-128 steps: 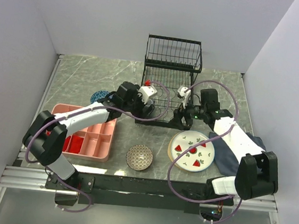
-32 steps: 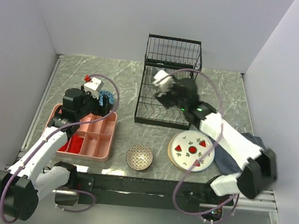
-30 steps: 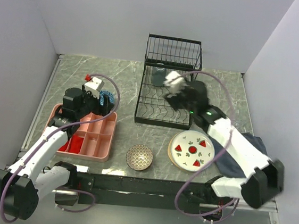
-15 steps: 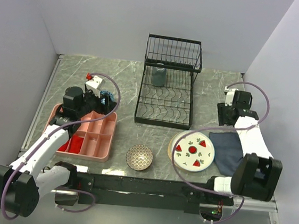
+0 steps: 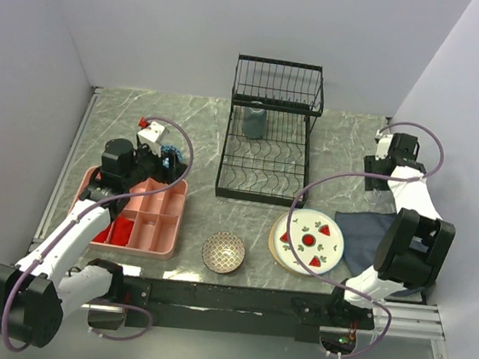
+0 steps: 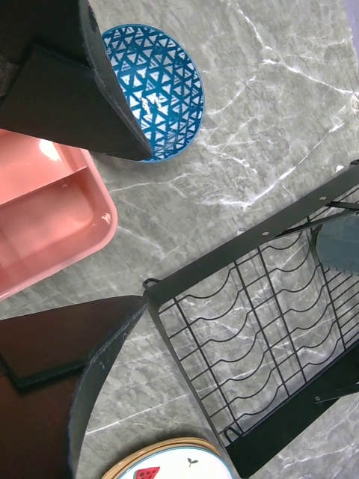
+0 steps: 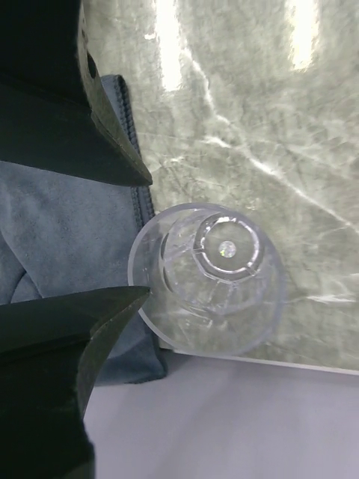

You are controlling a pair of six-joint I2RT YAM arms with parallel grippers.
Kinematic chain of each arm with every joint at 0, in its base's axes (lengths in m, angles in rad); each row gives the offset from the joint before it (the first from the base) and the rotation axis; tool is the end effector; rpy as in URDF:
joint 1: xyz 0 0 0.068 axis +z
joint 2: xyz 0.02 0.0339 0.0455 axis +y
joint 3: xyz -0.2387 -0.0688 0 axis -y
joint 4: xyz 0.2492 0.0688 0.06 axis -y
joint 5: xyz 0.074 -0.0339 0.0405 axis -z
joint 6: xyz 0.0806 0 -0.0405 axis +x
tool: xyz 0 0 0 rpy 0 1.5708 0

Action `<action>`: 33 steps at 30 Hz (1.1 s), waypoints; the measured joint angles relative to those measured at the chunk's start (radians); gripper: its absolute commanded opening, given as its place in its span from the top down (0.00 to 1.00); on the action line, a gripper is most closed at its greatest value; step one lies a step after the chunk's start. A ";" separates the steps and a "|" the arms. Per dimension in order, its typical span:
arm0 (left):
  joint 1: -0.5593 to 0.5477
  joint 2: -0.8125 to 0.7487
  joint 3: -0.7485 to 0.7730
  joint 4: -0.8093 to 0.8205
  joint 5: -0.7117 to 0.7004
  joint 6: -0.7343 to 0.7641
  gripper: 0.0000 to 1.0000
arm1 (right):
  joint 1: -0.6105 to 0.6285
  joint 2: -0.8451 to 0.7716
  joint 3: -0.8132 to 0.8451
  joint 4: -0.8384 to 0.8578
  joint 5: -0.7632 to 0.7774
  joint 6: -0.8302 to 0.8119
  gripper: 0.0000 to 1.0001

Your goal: Load the mixed dishes into the dish rack

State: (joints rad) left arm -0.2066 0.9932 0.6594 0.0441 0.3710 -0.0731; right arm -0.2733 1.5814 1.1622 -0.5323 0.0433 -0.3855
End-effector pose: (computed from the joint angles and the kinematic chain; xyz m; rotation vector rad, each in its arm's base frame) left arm 0.2756 -0.0876 0.2459 0.3830 1.8351 -0.5379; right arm 0.3498 -0.1017 0.1797 -0.1254 2.5481 -0.3163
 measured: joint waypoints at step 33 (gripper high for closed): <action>0.043 0.061 0.005 0.082 0.188 -0.132 0.04 | 0.000 0.178 0.177 -0.130 -0.114 -0.069 1.00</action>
State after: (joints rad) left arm -0.1638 1.0542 0.6647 0.1265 0.5591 -0.2054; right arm -0.2729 1.7596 1.3392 -0.6628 -0.0711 -0.4545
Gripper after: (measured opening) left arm 0.969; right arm 0.048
